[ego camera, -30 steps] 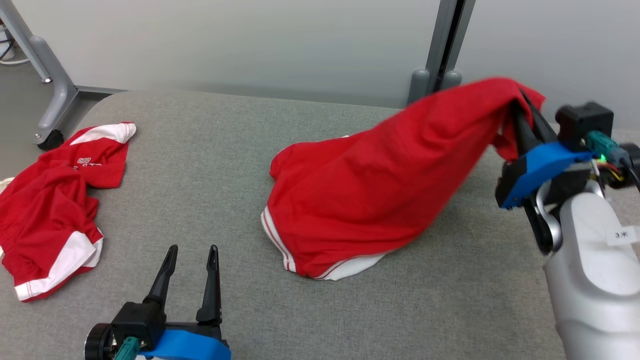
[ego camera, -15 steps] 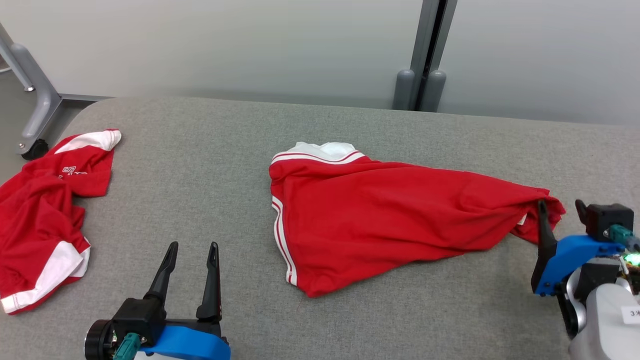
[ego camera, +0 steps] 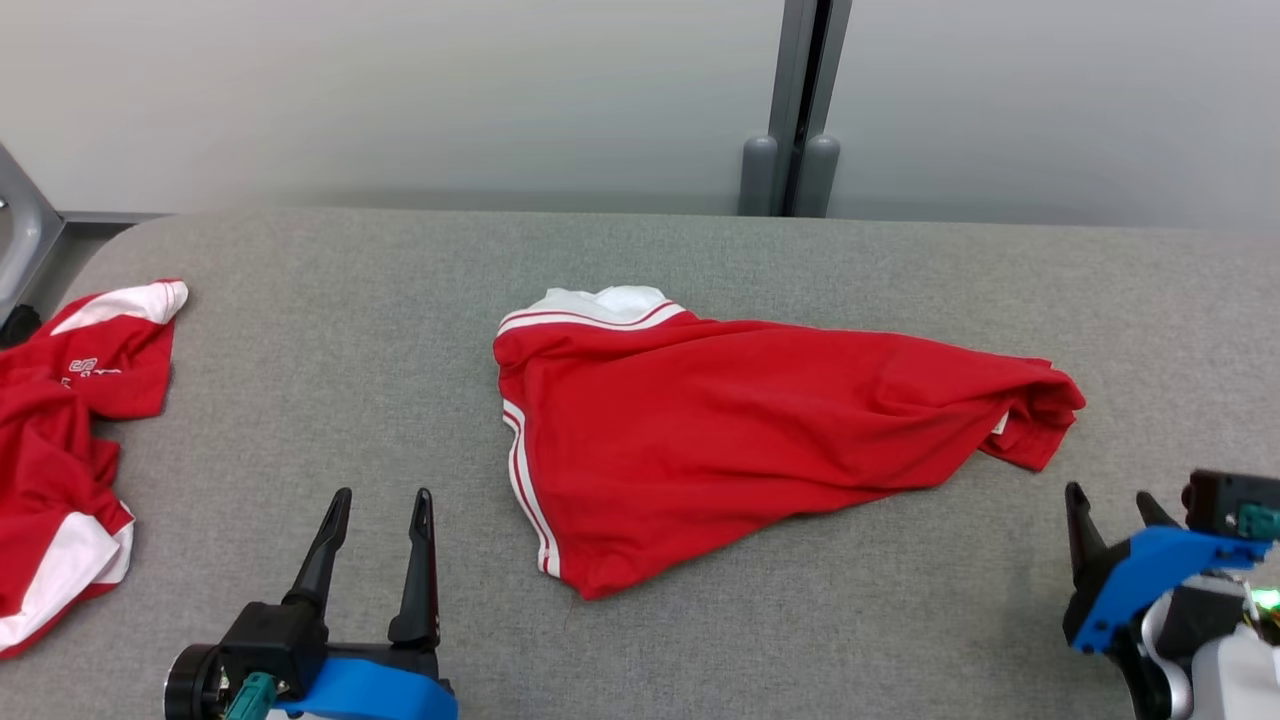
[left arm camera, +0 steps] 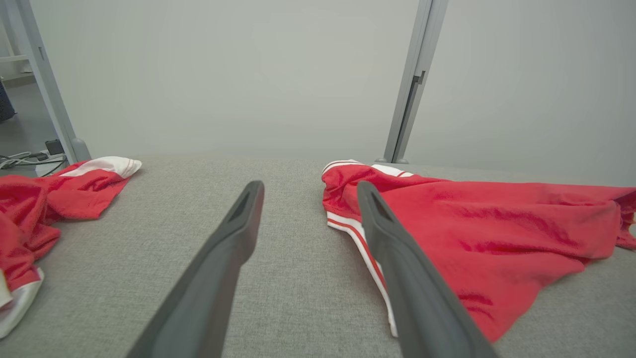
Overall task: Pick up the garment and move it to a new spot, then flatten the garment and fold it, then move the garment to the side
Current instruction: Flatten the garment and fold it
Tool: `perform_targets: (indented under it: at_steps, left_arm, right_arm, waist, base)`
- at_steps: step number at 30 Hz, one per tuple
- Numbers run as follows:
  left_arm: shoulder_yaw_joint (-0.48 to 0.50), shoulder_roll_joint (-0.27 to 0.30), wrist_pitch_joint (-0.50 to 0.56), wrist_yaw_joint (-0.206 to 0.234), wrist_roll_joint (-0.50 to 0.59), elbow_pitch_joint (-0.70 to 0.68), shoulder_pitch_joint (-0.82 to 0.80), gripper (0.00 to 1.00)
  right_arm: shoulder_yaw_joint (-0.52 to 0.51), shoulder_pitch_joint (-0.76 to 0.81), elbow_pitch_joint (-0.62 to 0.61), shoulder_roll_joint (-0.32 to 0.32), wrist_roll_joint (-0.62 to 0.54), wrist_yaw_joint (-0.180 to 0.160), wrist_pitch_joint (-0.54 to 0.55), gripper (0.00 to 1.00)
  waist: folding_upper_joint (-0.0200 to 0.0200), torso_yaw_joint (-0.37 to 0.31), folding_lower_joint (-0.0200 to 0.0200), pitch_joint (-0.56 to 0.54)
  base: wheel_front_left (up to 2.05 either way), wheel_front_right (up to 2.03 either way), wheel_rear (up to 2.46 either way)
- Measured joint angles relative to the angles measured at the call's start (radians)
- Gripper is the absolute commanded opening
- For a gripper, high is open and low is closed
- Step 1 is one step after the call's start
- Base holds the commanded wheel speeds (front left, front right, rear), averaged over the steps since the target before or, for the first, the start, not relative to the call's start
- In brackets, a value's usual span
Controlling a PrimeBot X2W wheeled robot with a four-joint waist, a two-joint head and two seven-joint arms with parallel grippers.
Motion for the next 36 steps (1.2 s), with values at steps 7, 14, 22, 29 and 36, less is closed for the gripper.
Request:
perform_targets:
  at_steps: [7, 14, 22, 29, 36]
  left_arm:
    - [-0.018, 0.003, 0.005, -0.003, 0.002, -0.010, -0.021, 1.00]
    - [-0.027, 0.002, 0.006, -0.006, 0.002, -0.016, -0.047, 1.00]
    - [-0.032, 0.001, 0.004, -0.006, 0.002, -0.018, -0.067, 1.00]
    - [-0.030, 0.002, -0.001, -0.004, 0.001, -0.020, -0.080, 1.00]
    - [-0.030, 0.002, -0.002, 0.001, -0.006, -0.016, -0.077, 1.00]
  right_arm:
    - [0.005, -0.151, 0.092, 0.002, -0.006, 0.000, 0.075, 1.00]
    - [-0.086, -0.279, 0.235, 0.002, -0.110, 0.000, 0.102, 1.00]
    - [-0.176, -0.371, 0.350, -0.013, -0.213, 0.000, 0.084, 0.96]
    - [-0.174, -0.409, 0.397, -0.016, -0.254, 0.000, 0.024, 0.00]
    - [-0.096, -0.378, 0.276, -0.014, -0.303, 0.000, -0.087, 0.00]
  waist:
    - [0.0000, 0.022, 0.0001, 0.044]
    - [0.0000, 0.066, 0.0002, 0.096]
    - [0.0001, 0.106, 0.0002, 0.148]
    - [0.0001, 0.109, 0.0003, 0.165]
    - [0.0001, 0.088, 0.0002, 0.130]
  base:
    - [0.00, 0.00, 0.00]
    - [0.00, 0.00, 0.00]
    - [0.00, 0.00, 0.00]
    - [0.00, 0.00, 0.00]
    - [0.00, 0.00, 0.00]
